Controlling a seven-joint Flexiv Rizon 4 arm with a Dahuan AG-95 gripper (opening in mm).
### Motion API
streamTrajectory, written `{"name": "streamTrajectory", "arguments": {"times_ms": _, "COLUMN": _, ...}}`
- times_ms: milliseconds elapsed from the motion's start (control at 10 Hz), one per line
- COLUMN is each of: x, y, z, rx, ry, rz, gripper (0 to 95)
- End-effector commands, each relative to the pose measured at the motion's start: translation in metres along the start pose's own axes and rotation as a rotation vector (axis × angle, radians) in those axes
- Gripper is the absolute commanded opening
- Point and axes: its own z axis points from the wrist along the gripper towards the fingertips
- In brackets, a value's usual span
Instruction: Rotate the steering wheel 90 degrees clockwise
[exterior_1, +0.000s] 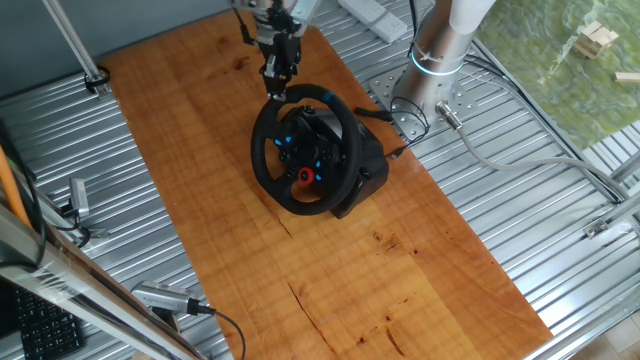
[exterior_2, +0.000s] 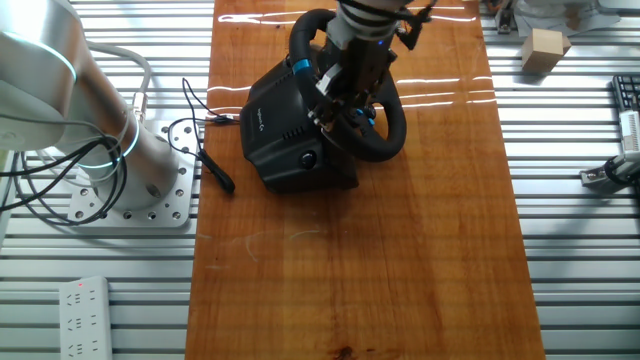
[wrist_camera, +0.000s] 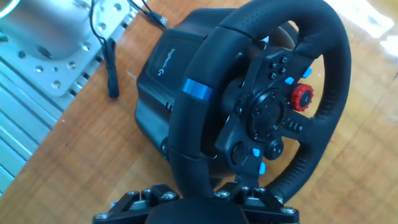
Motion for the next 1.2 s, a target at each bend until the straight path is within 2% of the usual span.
{"name": "streamTrajectory", "arguments": {"times_ms": 100, "x": -0.001, "y": 0.001, "z": 0.0, "rx": 0.0, "ry": -0.045, "rz": -0.001, "gripper": 57.0}}
{"name": "streamTrajectory", "arguments": {"times_ms": 400, "x": -0.001, "y": 0.002, "z": 0.0, "rx": -0.003, "ry": -0.044, "rz": 0.001, "gripper": 57.0}}
{"name": "streamTrajectory", "arguments": {"times_ms": 800, "x": -0.006, "y": 0.017, "z": 0.006, "rx": -0.003, "ry": -0.041, "rz": 0.0, "gripper": 57.0}}
{"name": "streamTrajectory", "arguments": {"times_ms": 1200, "x": -0.015, "y": 0.018, "z": 0.013, "rx": 0.011, "ry": -0.037, "rz": 0.016, "gripper": 57.0}}
